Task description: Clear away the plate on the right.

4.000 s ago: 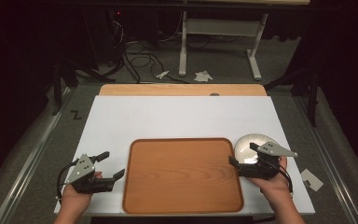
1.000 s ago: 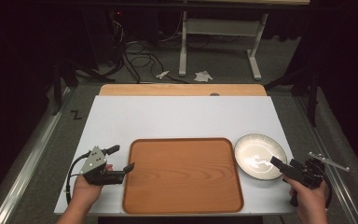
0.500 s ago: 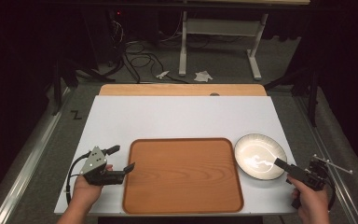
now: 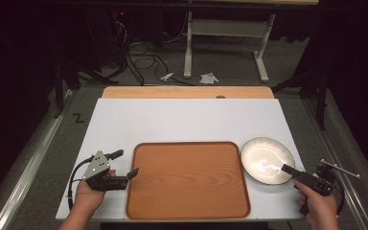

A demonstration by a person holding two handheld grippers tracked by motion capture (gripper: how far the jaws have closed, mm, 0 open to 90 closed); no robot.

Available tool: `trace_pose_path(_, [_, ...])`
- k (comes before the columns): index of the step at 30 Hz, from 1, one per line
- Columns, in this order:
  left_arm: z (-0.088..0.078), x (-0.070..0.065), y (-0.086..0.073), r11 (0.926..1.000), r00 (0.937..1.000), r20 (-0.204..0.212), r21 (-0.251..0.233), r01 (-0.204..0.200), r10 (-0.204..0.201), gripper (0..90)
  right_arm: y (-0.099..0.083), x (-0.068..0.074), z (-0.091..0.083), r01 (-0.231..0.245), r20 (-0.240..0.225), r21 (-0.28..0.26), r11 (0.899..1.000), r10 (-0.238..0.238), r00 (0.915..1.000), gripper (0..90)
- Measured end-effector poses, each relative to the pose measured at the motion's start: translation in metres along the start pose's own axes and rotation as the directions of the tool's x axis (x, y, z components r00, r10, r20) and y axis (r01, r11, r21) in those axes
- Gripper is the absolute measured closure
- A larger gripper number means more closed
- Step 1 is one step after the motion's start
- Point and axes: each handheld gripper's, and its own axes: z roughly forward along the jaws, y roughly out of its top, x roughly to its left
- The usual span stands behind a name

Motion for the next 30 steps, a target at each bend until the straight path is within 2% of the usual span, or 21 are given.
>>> trace_pose_path(2, [-0.001,-0.001,0.000,1.0000,1.0000,0.001,0.003,-0.005,0.005,15.9,0.001,0.000,0.002,0.000,-0.013,0.007,1.000,0.000,0.9999,45.4])
trace_pose_path(7, [-0.005,-0.001,-0.002,1.0000,1.0000,-0.006,0.003,-0.008,0.008,15.9,0.001,-0.001,0.003,0.005,-0.002,0.011,1.000,-0.005,1.0000,49.8])
trace_pose_path(10, [-0.008,0.000,-0.003,1.0000,0.9999,-0.010,0.003,-0.005,0.006,15.9,0.002,-0.003,0.003,0.013,0.007,0.019,1.000,-0.013,0.9999,56.3])
trace_pose_path(11, [-0.009,0.000,-0.003,1.0000,0.9999,-0.012,0.001,-0.005,0.005,15.9,0.002,-0.004,0.003,-0.007,0.003,0.025,1.000,0.007,1.0000,57.5])
trace_pose_path(13, [-0.011,0.000,-0.003,1.0000,0.9999,-0.012,0.001,-0.005,0.005,15.9,0.004,-0.006,0.003,-0.009,0.000,0.033,0.999,0.009,1.0000,59.7])
trace_pose_path(25, [-0.014,0.000,-0.005,1.0000,0.9999,-0.015,0.006,-0.005,0.005,15.9,0.007,-0.006,0.008,-0.011,-0.017,0.042,0.999,0.012,0.9998,59.7])
trace_pose_path(30, [-0.014,-0.001,-0.006,0.9999,0.9998,-0.017,0.008,-0.006,0.007,15.9,0.008,-0.003,0.009,0.004,0.019,0.049,0.999,-0.005,0.9998,64.7])
